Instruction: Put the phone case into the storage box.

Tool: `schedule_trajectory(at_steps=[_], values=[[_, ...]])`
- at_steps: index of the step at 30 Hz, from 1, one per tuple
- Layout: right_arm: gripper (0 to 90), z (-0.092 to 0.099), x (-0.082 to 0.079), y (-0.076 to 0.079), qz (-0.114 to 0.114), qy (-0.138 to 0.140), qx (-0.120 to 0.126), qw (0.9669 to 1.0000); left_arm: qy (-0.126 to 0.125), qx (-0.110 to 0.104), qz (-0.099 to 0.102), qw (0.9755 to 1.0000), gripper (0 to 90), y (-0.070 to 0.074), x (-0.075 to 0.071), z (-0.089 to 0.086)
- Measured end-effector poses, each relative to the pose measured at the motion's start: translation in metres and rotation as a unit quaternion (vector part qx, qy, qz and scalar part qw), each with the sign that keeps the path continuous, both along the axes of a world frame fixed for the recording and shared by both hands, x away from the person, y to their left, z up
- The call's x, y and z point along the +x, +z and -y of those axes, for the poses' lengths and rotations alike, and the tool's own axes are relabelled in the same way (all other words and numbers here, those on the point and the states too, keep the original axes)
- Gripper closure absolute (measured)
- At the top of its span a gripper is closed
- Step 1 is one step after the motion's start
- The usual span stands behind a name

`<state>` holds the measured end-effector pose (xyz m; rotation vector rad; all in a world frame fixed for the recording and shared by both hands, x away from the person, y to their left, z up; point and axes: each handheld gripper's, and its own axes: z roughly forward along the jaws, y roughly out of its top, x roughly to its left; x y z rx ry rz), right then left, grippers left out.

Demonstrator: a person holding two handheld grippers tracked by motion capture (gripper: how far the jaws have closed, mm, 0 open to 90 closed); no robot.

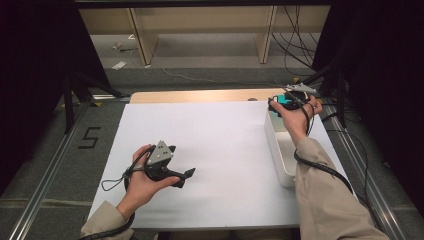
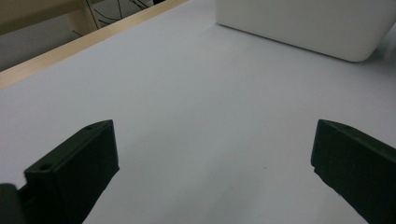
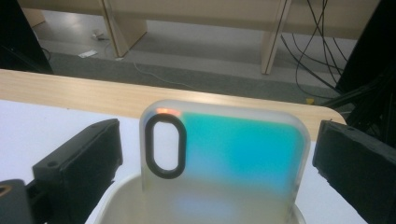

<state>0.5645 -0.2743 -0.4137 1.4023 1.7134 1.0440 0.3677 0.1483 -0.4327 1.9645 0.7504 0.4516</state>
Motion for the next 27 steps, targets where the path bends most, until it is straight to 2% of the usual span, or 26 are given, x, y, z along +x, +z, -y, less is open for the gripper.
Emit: schedule_trajectory(at_steps=[7, 27], values=[[2.1, 0.001, -0.003, 0.004, 0.003, -0.004, 0.000, 1.0000, 0.000, 0.001, 0.001, 1.0000, 0.3, 0.000, 0.000, 0.000], [4.1, 0.002, -0.020, 0.011, 0.006, -0.002, 0.022, 0.9997, 0.003, 0.003, 0.003, 1.0000, 0.0, 0.000, 0.000, 0.000]])
